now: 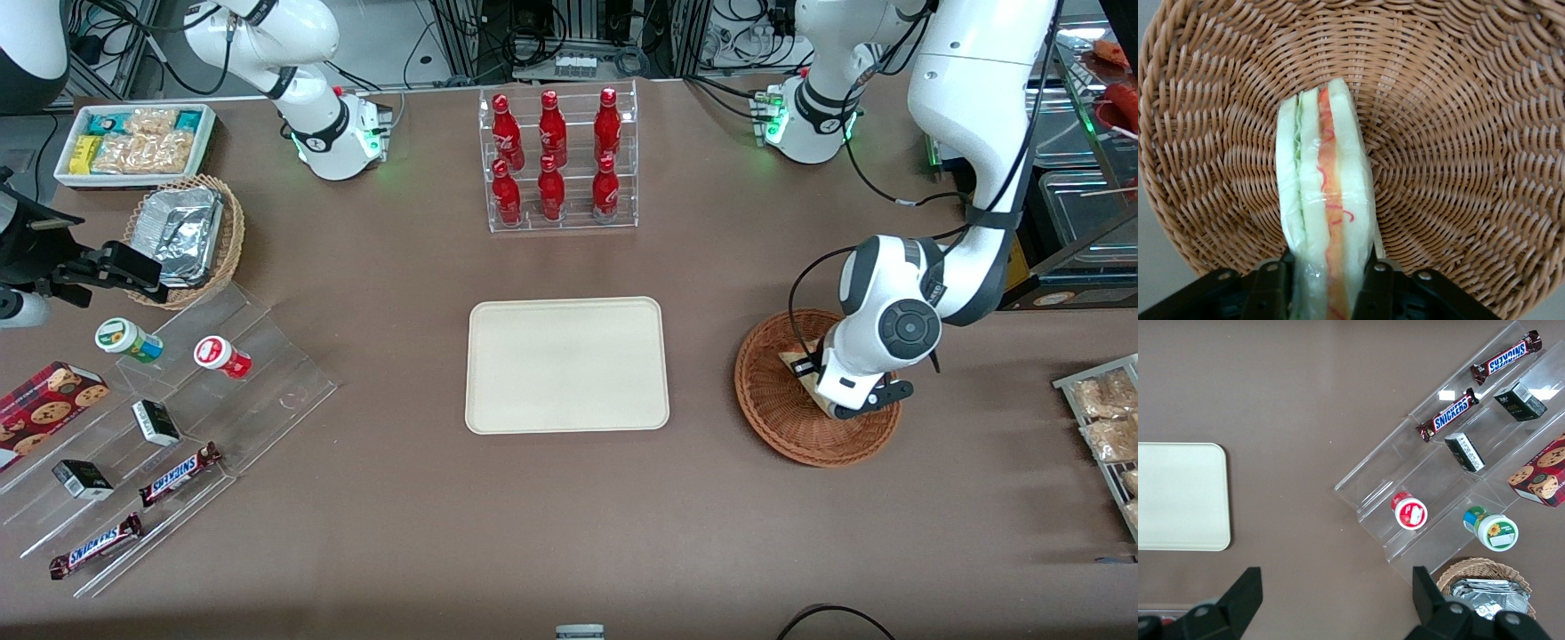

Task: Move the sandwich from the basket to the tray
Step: 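Lift the sandwich and carry it over the cream tray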

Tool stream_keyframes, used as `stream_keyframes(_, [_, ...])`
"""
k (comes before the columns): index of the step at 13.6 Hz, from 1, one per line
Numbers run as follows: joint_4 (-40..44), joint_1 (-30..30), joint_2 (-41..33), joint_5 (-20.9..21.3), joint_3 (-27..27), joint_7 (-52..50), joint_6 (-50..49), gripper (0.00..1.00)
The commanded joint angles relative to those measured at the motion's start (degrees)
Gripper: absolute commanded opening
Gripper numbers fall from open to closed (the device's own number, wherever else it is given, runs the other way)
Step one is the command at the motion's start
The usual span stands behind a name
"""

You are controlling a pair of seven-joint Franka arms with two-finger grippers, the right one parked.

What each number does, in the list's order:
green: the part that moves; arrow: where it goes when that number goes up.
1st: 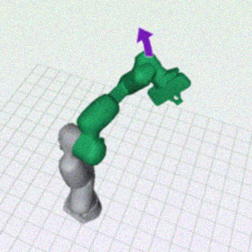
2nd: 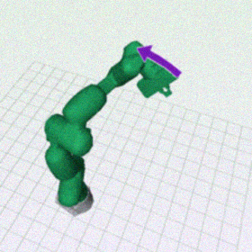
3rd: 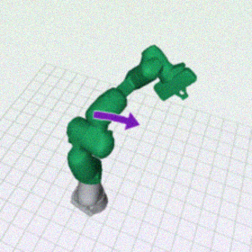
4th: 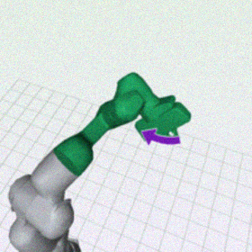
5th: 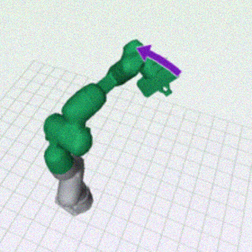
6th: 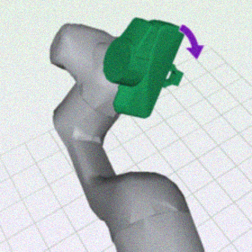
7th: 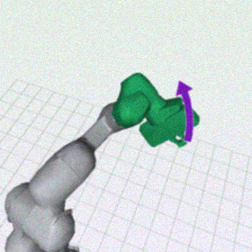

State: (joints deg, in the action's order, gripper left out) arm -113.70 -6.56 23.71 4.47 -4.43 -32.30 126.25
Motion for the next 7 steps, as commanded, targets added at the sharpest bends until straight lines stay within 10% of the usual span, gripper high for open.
stream_keyframes(1, [-0.9,-0.2,-2.7,1.7,0.0,0.0,-1.3,0.00])
stream_keyframes(7, [7.0,-3.5,-4.6,3.9,-2.2,8.0,-14.2,0.00])
